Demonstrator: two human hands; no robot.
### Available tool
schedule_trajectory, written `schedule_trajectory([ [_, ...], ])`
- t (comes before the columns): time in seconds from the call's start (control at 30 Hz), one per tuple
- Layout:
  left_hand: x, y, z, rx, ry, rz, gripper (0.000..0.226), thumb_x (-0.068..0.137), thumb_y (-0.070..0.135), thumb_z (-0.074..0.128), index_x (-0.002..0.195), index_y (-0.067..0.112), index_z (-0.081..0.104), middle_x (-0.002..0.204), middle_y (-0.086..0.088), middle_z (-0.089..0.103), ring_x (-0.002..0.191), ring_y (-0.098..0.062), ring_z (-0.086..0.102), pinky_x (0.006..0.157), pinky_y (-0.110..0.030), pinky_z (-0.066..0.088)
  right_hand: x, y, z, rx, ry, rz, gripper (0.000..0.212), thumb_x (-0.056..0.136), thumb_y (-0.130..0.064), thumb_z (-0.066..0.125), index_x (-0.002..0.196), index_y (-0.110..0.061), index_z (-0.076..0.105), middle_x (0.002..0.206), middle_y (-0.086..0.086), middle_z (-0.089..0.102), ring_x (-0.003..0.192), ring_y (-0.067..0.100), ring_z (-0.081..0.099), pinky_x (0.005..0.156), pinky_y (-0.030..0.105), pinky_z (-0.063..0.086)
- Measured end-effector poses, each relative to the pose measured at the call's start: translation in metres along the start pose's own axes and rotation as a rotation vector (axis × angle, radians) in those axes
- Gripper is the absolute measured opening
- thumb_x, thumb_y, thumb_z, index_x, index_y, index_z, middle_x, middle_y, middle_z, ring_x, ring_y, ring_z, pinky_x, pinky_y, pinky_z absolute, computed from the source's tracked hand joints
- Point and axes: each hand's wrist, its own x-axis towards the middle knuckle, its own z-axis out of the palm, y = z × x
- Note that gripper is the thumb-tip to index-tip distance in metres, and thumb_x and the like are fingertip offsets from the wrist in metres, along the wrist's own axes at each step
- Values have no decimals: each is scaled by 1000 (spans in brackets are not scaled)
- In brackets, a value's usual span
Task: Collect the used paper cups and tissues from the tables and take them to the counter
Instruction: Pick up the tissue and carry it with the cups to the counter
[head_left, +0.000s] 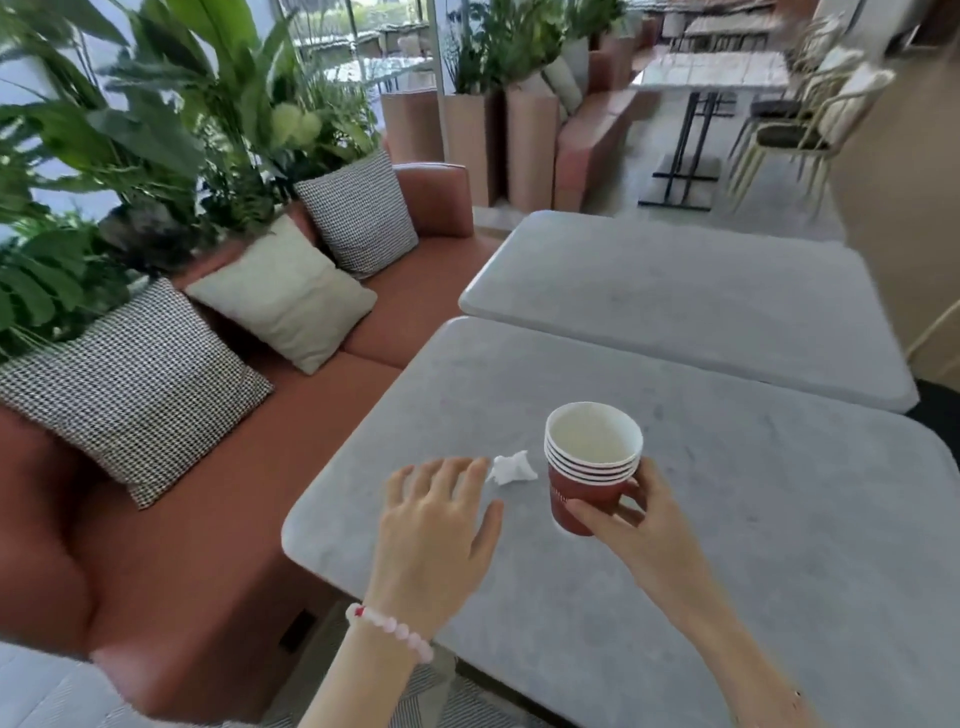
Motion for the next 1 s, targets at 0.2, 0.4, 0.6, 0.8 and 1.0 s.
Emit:
schedule_trajectory([
  [0.2,28,-13,29,-60,-42,106,31,86,33,58,108,13,65,102,-1,69,91,-25,64,83,-40,50,14,10,7,-15,97,59,45,70,-15,81,101,-33,55,103,-10,65,89,-8,62,71,10,49],
  [0.4,56,-35,53,-121,-84,225,37,86,36,42,106,15,65,99,1,68,88,-24,64,79,-38,49,23,17,20,-14,186,99,48,71,-18,82,106,-36,55,104,-14,65,94,-6,61,75,11,49],
  [0.6,81,-73,73,-165,-111,309,29,83,31,52,100,13,66,93,-1,69,83,-26,66,74,-37,50,31,18,43,4,334,126,47,70,-17,82,101,-38,54,104,-14,65,94,-6,61,74,8,47],
  [0.8,96,-95,96,-203,-211,379,31,84,32,51,102,13,66,92,-1,69,82,-26,65,75,-38,50,39,19,65,0,442,140,48,69,-17,82,95,-46,52,101,-20,63,92,-9,61,71,5,45],
  [1.0,101,-112,143,-272,-371,350,26,81,24,69,102,10,65,94,-4,69,85,-30,65,75,-39,48,44,27,76,2,497,165,54,70,-14,81,106,-41,51,109,-16,63,98,-3,61,78,8,47],
])
